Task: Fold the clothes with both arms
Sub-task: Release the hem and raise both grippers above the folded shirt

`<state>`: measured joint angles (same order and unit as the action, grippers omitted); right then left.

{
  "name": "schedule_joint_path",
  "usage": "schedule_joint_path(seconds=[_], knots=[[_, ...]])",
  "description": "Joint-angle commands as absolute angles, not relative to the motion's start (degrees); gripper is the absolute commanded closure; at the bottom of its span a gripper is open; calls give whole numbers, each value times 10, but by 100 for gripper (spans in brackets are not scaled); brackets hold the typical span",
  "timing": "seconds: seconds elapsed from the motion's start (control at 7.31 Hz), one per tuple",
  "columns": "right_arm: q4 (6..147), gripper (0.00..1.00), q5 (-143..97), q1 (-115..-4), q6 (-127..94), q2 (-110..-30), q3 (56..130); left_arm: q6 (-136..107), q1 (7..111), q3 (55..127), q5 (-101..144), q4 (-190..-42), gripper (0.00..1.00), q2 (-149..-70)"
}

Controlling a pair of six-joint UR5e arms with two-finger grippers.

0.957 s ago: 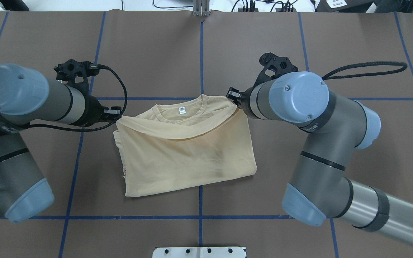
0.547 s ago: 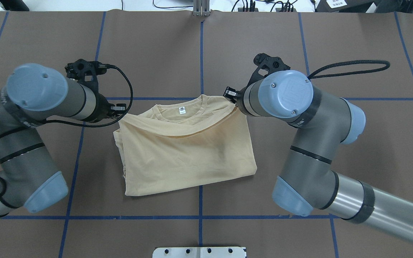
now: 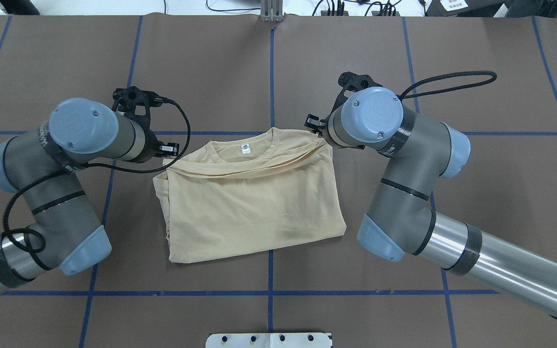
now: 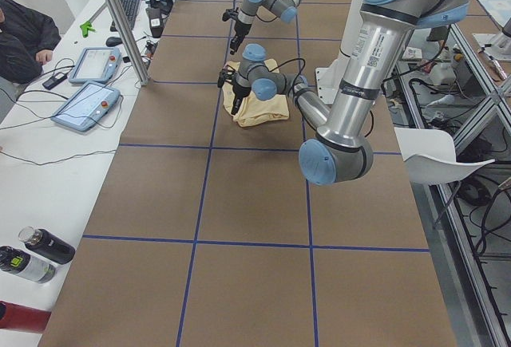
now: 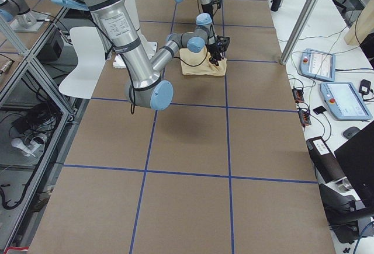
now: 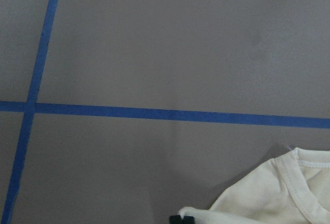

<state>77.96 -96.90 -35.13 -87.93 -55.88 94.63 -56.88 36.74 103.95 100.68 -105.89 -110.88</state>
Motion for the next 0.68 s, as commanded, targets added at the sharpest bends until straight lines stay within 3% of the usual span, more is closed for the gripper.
schedule_joint_path(seconds=[0.0,0.14,0.55], knots=[[775,0,-1005,-367,-874,-584,968,-561,360,1118,1054,-1061,0,-1044],[775,0,-1007,-367,-874,-596,987,-566,334,1148,1054,-1062,0,-1014],[774,0,-1003,-366,-875,-599,987,-720,224,1142,1015,-1124,0,-1002]])
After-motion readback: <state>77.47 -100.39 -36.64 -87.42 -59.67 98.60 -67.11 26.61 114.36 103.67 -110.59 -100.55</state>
